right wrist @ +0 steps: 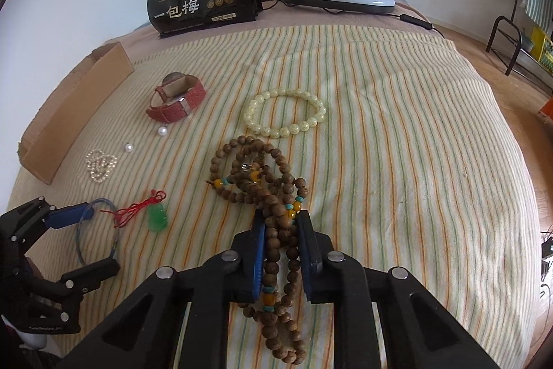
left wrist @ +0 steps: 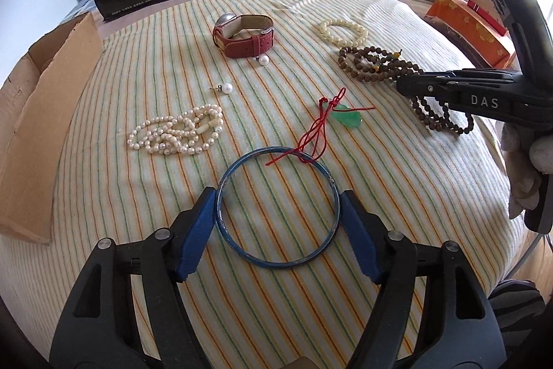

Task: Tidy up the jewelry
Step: 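Grasp the blue bangle with left tool while right tool grasps the wooden bead strand, then carry the bangle and bead strand with both tools over the cardboard box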

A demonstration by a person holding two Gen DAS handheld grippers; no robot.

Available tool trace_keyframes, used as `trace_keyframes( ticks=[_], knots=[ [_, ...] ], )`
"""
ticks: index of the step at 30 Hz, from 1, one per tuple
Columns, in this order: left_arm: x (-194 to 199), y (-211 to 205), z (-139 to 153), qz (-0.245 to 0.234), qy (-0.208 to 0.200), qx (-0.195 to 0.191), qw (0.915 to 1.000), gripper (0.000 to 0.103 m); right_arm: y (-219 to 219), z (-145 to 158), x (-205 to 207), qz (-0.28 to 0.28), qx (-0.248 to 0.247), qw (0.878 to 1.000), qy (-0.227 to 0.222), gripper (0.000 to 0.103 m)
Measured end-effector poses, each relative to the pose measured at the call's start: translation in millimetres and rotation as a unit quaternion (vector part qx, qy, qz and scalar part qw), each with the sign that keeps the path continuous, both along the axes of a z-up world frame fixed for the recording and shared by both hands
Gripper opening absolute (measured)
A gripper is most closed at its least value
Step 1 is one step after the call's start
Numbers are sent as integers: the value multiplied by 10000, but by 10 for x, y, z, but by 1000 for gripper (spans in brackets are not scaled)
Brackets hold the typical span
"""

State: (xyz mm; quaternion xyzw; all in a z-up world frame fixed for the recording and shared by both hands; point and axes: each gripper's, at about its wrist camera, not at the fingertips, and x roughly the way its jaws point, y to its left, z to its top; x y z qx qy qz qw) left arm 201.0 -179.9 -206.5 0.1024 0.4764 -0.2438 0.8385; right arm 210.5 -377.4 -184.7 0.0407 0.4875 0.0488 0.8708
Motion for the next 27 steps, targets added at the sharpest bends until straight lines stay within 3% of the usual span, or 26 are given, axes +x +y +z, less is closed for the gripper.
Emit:
trace_keyframes(
  ticks=[9,27],
  knots=[
    [-59,212,172,167,-6,-217,9996,73,1,261,-227,-67,111,9996,-256,15],
    [-257,585,833,364,-435,-516,9971,73,206,874,-534,30,-14,9975,-709,15]
  ],
)
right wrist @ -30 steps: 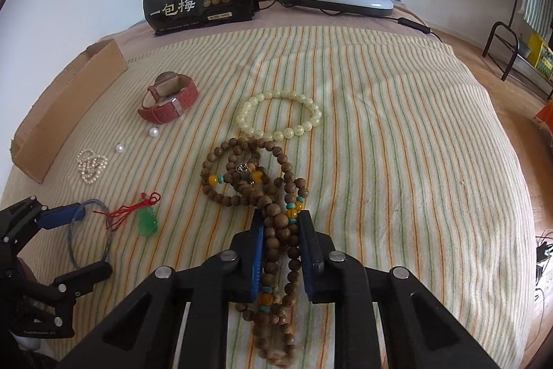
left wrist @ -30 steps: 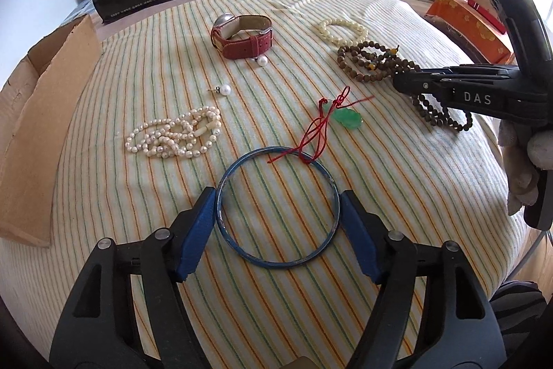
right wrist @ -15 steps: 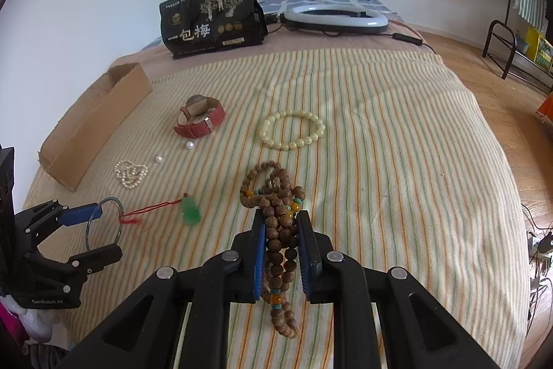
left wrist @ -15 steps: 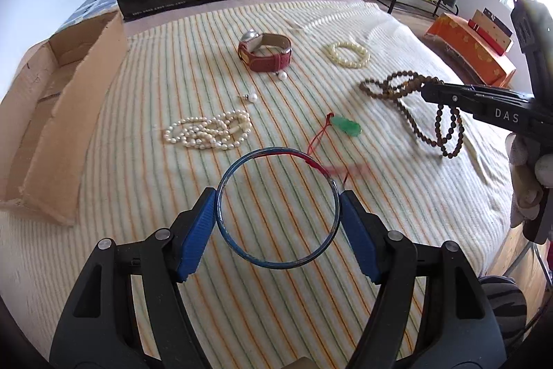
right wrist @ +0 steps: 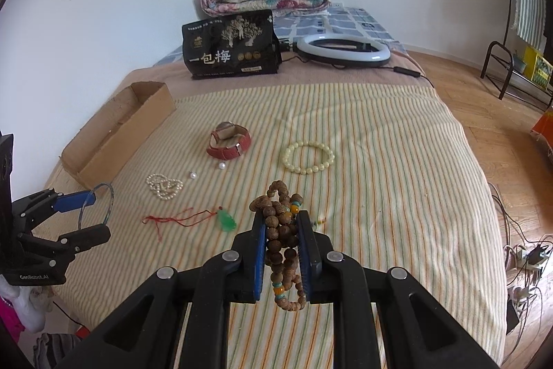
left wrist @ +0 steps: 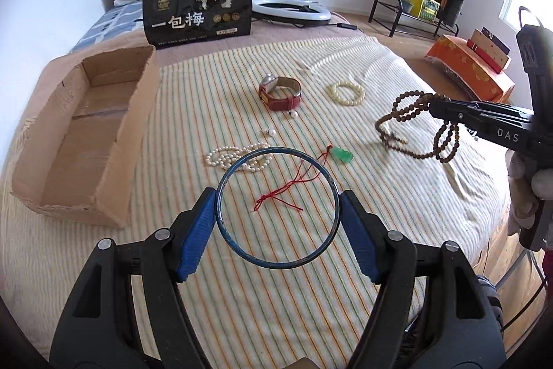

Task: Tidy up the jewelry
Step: 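Carry the bangle and bead strand with both tools over the cardboard box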

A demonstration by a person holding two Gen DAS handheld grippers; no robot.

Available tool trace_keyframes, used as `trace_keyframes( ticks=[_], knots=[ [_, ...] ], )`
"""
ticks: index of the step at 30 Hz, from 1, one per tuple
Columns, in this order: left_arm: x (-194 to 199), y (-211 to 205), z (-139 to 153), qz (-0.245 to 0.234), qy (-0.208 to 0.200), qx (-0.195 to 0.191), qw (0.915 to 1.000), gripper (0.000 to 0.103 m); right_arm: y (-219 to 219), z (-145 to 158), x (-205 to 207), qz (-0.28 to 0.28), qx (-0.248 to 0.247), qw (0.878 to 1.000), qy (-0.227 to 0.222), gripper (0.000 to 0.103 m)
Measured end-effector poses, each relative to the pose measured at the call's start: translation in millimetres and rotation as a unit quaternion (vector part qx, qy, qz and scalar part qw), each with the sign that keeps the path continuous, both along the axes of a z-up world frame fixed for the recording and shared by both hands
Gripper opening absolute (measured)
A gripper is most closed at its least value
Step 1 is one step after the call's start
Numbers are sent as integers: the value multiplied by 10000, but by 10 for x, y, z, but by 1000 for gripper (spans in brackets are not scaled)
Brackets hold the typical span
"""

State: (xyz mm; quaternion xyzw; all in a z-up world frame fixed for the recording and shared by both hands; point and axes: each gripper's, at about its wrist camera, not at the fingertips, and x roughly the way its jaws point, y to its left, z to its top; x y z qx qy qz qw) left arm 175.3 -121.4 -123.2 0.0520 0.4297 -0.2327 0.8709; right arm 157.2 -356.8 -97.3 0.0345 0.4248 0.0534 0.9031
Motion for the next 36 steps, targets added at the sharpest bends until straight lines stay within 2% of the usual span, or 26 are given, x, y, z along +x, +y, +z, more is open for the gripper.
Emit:
trace_keyframes(
  ticks=[20,28,36],
  knots=[
    [49,580,438,369,-301,-93,9988,73,380,653,53,227,22,9989,-419,15],
    [225,990,549,658,-426,-98,9969,73,804,956,287,513,93,9964,-672,15],
    [475,1452,504,1001,-447,-96,9939,73,1345,1098,615,856,130,9929,-813,15]
  ],
)
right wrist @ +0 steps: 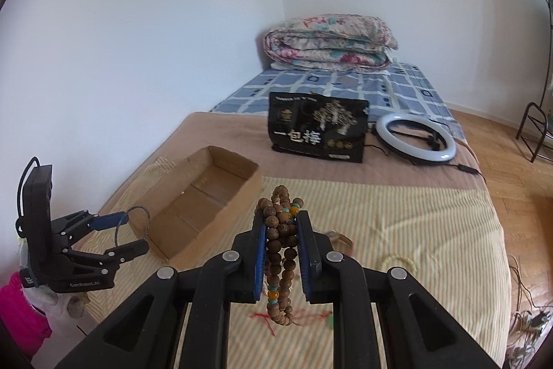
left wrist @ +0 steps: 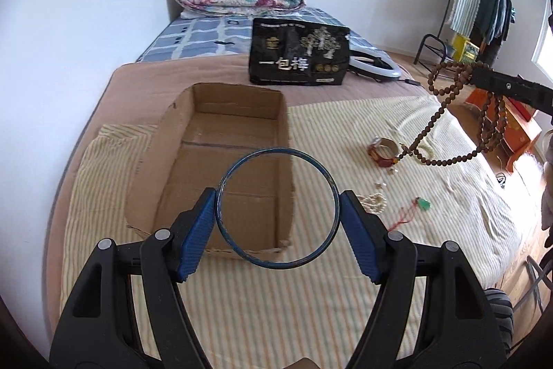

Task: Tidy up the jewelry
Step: 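Carry the bangle and bead strand with both tools over the cardboard box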

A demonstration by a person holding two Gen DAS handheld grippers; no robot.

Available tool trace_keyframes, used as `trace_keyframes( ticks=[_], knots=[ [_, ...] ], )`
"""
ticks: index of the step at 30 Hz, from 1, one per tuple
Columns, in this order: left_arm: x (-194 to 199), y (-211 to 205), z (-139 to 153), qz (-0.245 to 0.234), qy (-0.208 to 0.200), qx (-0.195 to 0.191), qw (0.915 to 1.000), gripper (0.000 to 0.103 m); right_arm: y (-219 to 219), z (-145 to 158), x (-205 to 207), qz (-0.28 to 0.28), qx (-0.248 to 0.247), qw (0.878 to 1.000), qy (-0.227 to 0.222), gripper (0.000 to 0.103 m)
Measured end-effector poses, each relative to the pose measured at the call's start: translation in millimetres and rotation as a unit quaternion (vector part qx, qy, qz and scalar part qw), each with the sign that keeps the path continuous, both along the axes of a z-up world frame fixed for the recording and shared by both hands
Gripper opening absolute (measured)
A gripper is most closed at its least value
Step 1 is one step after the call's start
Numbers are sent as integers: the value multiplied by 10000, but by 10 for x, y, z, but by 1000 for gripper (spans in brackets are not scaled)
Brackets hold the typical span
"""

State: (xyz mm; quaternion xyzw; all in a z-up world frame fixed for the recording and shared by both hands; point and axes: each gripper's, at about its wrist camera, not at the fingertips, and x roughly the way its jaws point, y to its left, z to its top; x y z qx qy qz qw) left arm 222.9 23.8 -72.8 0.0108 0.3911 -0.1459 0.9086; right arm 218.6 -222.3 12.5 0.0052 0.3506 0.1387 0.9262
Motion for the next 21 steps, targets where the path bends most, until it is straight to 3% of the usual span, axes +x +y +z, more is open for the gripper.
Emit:
trace_keyframes(
  ticks=[9,21],
  knots=[
    [242,333,-93,254,13,61,9997,73,674,11,361,438,-37,9990,-38,15],
    [495,591,-284,444,152,-1,9989,73,1223,-131,860,701,20,9975,42,15]
  ],
)
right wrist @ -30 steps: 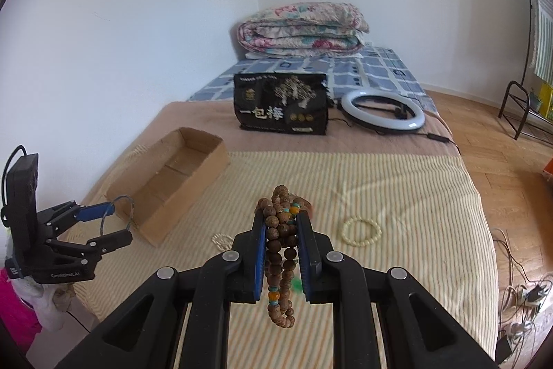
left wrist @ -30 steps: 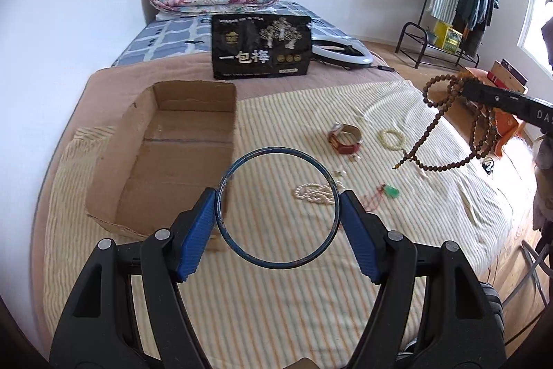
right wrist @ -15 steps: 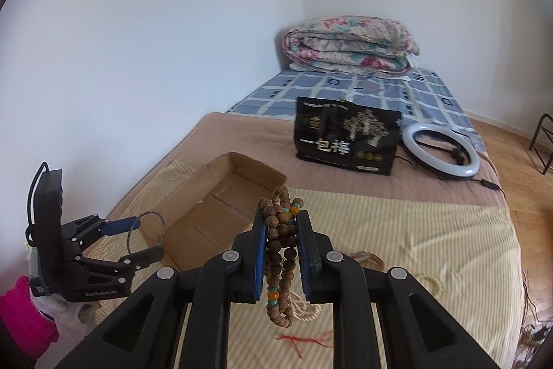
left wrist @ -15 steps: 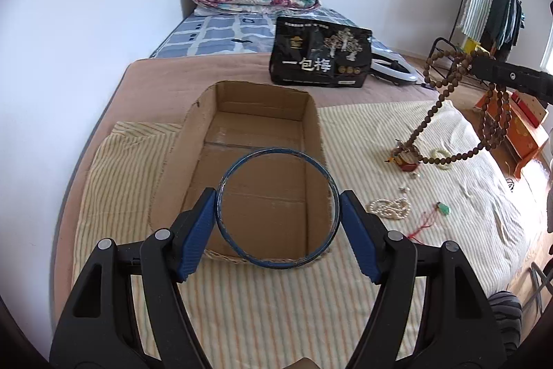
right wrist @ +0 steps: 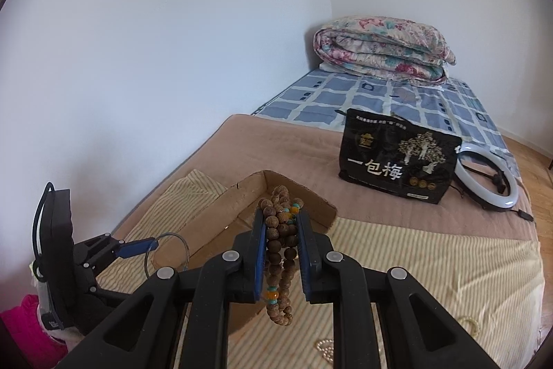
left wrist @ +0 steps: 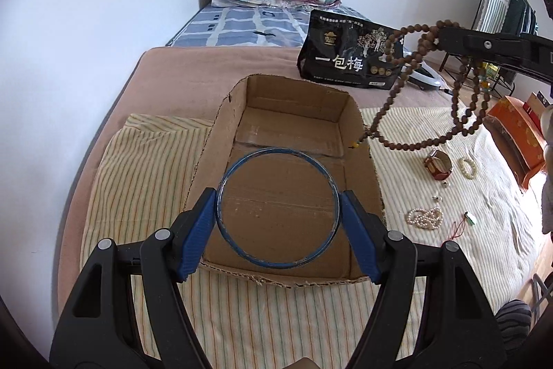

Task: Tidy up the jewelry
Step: 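Carry the bangle and bead strand with both tools over the cardboard box, then open both tools to drop the bangle and beads into the box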

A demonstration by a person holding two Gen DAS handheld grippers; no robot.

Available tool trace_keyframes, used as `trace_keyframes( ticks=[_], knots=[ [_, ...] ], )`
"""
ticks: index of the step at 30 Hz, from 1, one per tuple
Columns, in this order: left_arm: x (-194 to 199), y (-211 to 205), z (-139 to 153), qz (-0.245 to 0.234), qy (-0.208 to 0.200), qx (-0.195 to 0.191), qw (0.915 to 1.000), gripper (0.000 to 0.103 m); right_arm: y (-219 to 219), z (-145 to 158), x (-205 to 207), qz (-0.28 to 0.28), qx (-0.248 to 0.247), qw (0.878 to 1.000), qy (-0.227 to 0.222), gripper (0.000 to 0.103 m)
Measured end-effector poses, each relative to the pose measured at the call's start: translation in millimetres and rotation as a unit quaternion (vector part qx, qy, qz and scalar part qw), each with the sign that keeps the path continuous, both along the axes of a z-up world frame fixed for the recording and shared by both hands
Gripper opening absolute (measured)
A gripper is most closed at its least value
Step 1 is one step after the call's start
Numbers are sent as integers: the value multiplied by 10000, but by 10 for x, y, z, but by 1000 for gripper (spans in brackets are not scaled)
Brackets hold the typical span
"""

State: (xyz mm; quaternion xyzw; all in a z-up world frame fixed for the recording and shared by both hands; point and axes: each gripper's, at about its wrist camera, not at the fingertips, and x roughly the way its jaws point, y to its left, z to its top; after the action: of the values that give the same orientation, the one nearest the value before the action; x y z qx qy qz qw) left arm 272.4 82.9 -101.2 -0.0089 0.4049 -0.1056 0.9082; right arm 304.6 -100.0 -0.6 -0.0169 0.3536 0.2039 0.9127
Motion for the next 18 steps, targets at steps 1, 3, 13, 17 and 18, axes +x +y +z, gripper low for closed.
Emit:
trace_keyframes(
  ticks=[1,3,13,17,18],
  knots=[
    [13,14,-22,9,21,-16,10000,73,34,-33,39,7,17,10000,42,15],
    [44,19,-53,29,55,-34,10000,73,98,-107,112,25,14,9999,109,15],
    [159,52,-227,92,243,-98,9996,73,253,-496,401,27,-84,9989,467,15],
    [182,57,-252,80,348,-176,9992,75,258,-545,433,29,-105,9987,491,32],
    [189,52,-259,90,384,-172,9991,78,250,-537,419,16,-109,9989,456,44]
  ],
)
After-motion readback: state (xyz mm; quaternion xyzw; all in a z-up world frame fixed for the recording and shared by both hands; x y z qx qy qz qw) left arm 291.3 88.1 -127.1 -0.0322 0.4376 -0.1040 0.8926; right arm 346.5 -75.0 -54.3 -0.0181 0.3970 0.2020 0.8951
